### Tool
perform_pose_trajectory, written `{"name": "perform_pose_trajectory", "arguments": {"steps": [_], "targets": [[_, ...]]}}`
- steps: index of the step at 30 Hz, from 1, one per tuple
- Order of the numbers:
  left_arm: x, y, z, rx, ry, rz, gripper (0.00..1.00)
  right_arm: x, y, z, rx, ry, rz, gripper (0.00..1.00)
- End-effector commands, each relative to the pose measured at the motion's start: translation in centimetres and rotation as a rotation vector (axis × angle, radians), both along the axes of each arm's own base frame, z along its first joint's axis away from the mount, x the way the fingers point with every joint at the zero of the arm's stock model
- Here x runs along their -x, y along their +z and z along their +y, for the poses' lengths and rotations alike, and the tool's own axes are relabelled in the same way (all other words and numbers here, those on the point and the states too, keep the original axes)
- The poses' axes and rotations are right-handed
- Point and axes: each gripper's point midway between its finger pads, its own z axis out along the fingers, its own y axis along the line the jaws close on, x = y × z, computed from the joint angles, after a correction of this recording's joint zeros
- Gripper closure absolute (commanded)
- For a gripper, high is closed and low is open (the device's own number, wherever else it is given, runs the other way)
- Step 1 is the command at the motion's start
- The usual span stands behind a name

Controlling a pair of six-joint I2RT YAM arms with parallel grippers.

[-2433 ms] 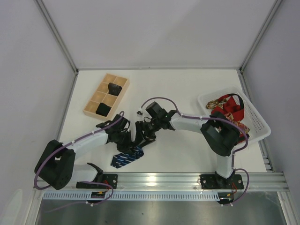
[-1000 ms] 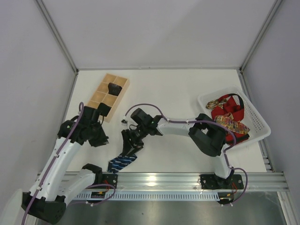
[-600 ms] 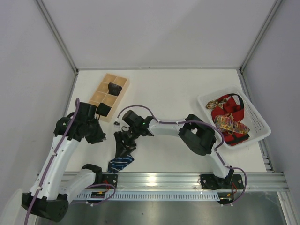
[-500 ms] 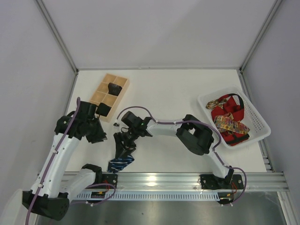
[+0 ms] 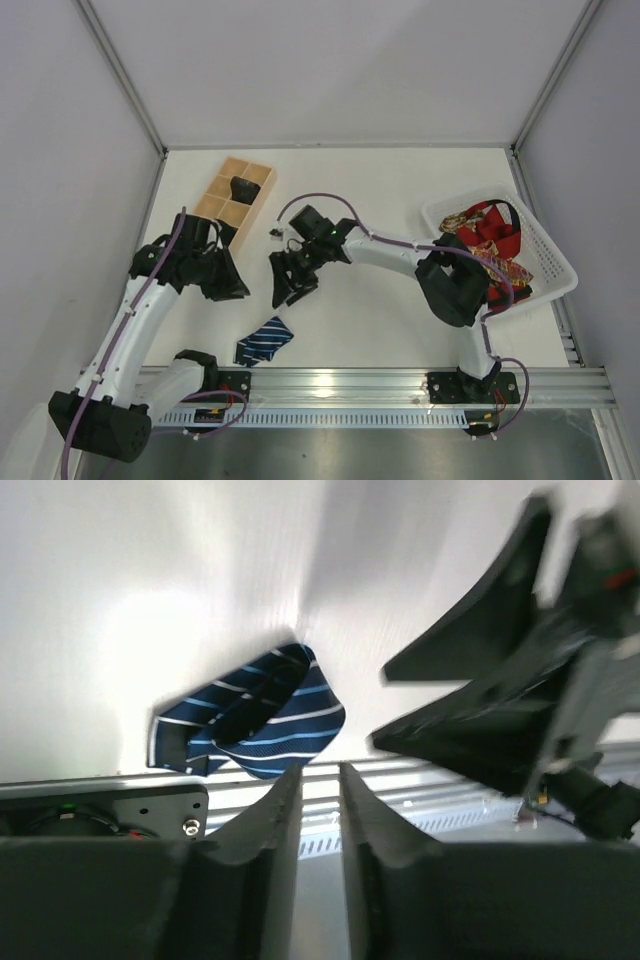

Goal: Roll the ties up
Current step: Roll the tie

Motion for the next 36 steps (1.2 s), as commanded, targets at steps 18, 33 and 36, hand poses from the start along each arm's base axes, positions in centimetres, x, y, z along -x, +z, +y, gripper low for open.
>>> {"name": "perform_pose_trajectory", "arguments": {"steps": [18, 33, 36], "targets": [[-4.1, -9.6, -0.4, -0.196, -0.108, 0.299, 0.85, 3.6, -4.3, -4.8, 0.129, -0.224, -0.612, 0.77], [-5.3, -13.8, -0.6, -0.306, -0.134, 0.39, 0.87, 5.8, -5.8, 0.3, 0.095, -0.243, -0.798, 1.0], [-4.8, -14.2, -0.4, -0.313, -0.137, 0.403, 0.87, 6.7, -6.0, 0.8, 0.084, -0.228, -0.818, 1.0]]}}
